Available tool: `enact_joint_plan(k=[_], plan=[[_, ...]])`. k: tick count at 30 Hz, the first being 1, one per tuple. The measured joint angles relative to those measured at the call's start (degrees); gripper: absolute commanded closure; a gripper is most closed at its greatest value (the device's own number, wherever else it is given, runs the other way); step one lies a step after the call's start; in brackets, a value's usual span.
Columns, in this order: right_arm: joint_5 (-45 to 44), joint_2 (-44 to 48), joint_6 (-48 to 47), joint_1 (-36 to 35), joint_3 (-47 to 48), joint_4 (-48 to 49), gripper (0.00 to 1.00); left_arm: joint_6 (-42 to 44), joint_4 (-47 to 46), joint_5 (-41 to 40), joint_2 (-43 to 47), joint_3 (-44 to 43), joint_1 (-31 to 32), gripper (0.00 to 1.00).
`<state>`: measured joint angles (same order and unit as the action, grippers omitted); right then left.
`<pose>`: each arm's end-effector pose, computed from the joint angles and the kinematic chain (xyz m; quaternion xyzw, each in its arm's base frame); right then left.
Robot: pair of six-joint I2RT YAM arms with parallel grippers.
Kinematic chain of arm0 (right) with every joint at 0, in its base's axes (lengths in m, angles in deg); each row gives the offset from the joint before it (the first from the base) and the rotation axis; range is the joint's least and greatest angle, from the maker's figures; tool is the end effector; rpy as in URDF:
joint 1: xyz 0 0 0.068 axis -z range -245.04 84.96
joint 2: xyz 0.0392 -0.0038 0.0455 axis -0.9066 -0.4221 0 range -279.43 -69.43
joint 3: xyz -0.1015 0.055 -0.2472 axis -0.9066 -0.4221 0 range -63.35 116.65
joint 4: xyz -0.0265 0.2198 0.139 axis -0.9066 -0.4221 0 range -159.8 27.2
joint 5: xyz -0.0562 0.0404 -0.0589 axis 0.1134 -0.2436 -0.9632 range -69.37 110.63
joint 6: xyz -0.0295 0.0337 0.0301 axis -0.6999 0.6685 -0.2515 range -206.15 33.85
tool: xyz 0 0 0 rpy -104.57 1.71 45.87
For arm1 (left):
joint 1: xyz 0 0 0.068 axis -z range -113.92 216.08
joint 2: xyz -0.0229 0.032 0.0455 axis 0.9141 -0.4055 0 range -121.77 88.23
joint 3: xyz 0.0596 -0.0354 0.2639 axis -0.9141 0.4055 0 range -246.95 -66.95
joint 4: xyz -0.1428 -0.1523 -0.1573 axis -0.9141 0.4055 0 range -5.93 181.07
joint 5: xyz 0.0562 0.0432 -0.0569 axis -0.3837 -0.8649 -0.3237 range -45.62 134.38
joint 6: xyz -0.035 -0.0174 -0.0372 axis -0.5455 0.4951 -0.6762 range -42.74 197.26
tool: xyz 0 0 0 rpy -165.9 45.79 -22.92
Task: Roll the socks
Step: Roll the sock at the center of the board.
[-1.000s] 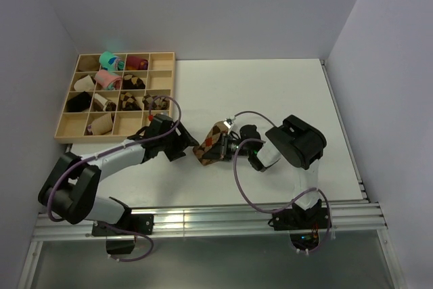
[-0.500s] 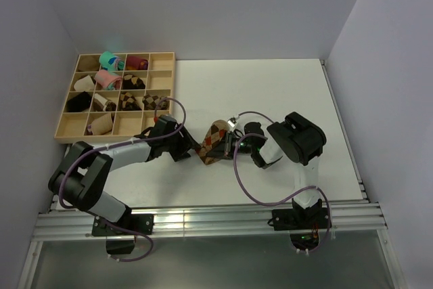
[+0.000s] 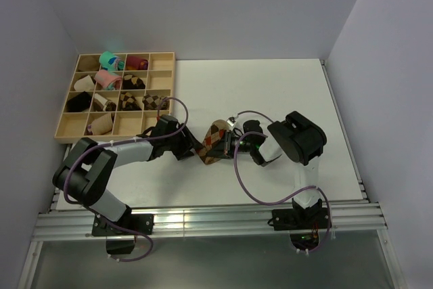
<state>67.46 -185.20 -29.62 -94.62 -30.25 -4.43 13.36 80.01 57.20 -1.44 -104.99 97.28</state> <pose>0.2612 0.1782 0.0755 -0.0300 0.7999 0.5838 0.1358 0.2447 -0.1574 0.1425 -0.2220 0.9003 -0.3356 0.1659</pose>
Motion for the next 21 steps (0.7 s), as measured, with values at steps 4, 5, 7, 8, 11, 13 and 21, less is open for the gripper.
enact_joint_plan(k=[4,5,7,8,11,13,21], plan=[[0.07,0.0,0.02,0.0,0.28,-0.5,1.0,0.17,-0.22,0.26,-0.09,0.0,0.02,0.39],[0.07,0.0,0.02,0.02,0.39,-0.66,1.0,0.22,-0.37,0.48,-0.2,0.0,0.02,0.4],[0.04,0.0,0.02,0.02,0.44,-0.79,1.0,0.2,-0.76,0.81,-0.57,0.0,0.02,0.5],[0.04,0.02,0.02,0.0,0.44,-0.9,1.0,0.37,-0.92,0.83,-0.83,0.0,0.04,0.55],[-0.17,0.35,-0.15,0.0,0.66,-1.86,1.0,0.59,-1.33,0.94,-1.95,-0.52,0.07,0.75],[-0.61,0.92,-0.48,-0.02,0.66,-2.71,1.0,0.94,-0.96,0.92,-2.23,-1.22,0.13,0.86],[-6.71,7.63,-5.81,-1.99,0.7,-12.37,0.78,3.15,4.72,0.9,-4.13,-6.05,0.28,0.99]])
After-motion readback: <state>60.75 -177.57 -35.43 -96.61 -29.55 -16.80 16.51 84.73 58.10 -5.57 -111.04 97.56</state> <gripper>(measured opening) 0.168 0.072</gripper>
